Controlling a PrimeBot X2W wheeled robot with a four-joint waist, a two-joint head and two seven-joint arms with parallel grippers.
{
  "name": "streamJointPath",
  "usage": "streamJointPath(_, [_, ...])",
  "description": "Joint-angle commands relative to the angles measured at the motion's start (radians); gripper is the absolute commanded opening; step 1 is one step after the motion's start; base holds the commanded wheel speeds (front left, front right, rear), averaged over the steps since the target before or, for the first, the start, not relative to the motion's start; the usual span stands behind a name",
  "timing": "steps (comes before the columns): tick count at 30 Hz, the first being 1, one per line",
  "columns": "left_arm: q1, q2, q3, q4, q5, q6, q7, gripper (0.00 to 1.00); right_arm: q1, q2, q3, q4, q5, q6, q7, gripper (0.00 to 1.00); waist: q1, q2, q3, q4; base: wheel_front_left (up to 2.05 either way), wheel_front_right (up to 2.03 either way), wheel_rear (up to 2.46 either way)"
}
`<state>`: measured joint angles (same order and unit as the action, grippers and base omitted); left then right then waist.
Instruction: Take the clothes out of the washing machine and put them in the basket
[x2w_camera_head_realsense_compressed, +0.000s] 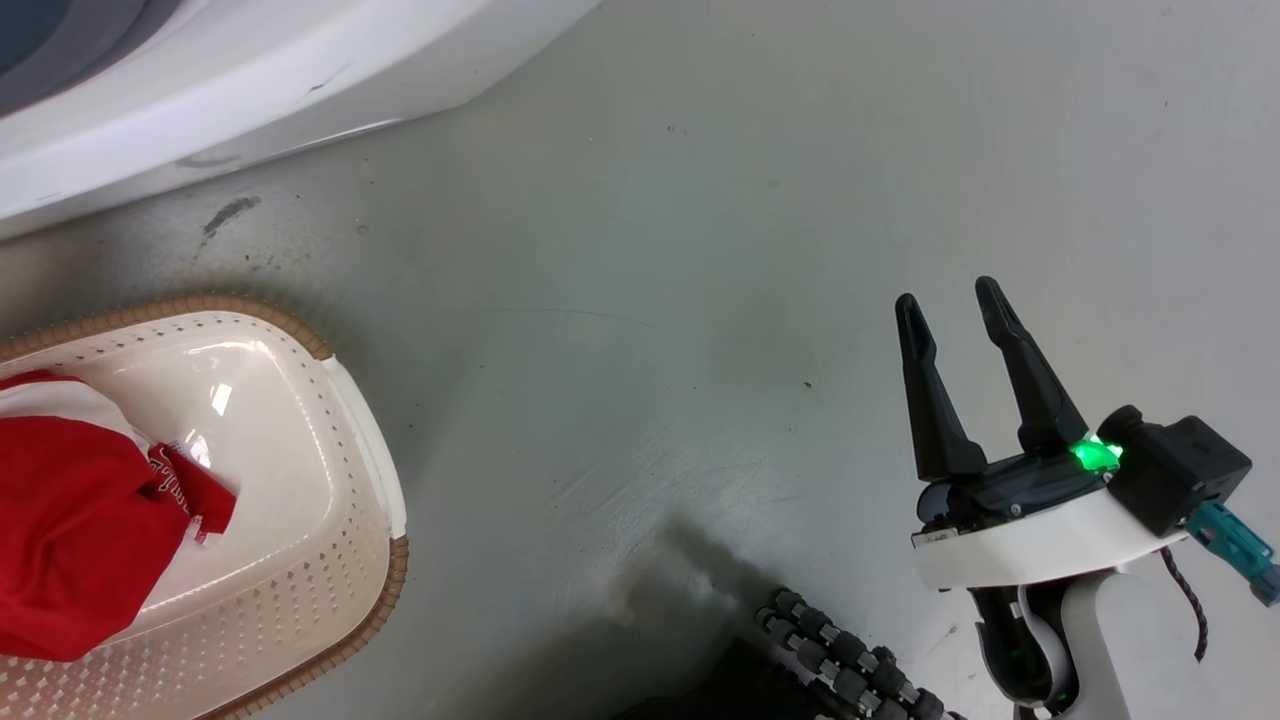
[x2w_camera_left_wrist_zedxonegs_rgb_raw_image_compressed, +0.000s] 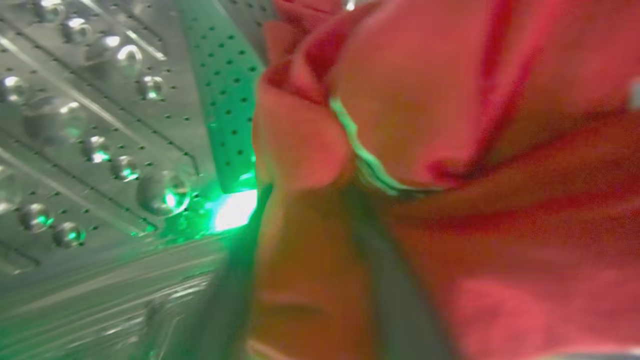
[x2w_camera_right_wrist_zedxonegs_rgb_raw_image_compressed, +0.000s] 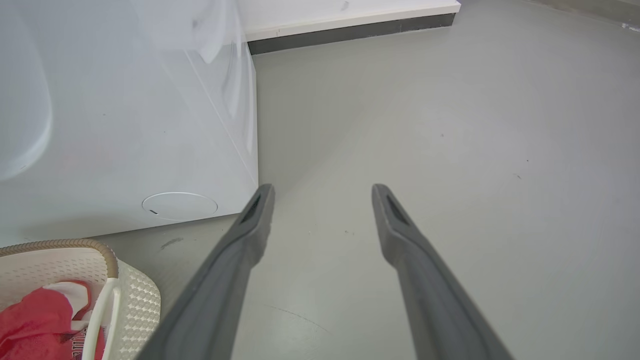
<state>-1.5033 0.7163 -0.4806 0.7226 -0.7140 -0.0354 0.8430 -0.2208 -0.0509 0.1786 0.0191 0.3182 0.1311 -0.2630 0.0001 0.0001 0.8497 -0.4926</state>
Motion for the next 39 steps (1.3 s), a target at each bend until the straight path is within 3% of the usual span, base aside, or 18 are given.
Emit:
streamJointPath(1, [0.037,-0.006,-0.016,0.005,0.008,-0.002,0.002,0.00,-0.010,0.001,-0.001,-0.001,0.004,-0.001,-0.003,1.00,-0.0001,-0.0001,0.000,0.002,0.00,0.00,0.00])
streamJointPath(6, [0.048,-0.016,-0.014,-0.025,0.010,0.004,-0.047,0.00,-0.015,0.001,-0.007,0.008,-0.005,-0.001,-0.003,1.00,-0.0001,-0.0001,-0.021,0.019,0.00,0.00,0.00])
streamJointPath(15, [0.099,-0.038,-0.004,-0.040,0.007,-0.025,-0.212,0.00,-0.021,0.001,-0.052,0.015,-0.052,-0.001,-0.003,1.00,-0.0001,-0.0001,-0.102,0.073,0.00,0.00,0.00])
streamJointPath(25, [0.226,-0.106,-0.044,-0.018,0.042,-0.067,-0.514,0.00,-0.002,0.000,-0.124,0.019,-0.133,-0.001,-0.003,1.00,-0.0001,-0.0001,-0.229,0.186,0.00,0.00,0.00])
streamJointPath(39, [0.509,-0.181,-0.102,0.033,0.045,-0.091,-0.937,0.00,0.062,0.000,-0.155,0.046,-0.210,-0.001,-0.003,1.00,-0.0001,-0.0001,-0.454,0.301,0.00,0.00,0.00])
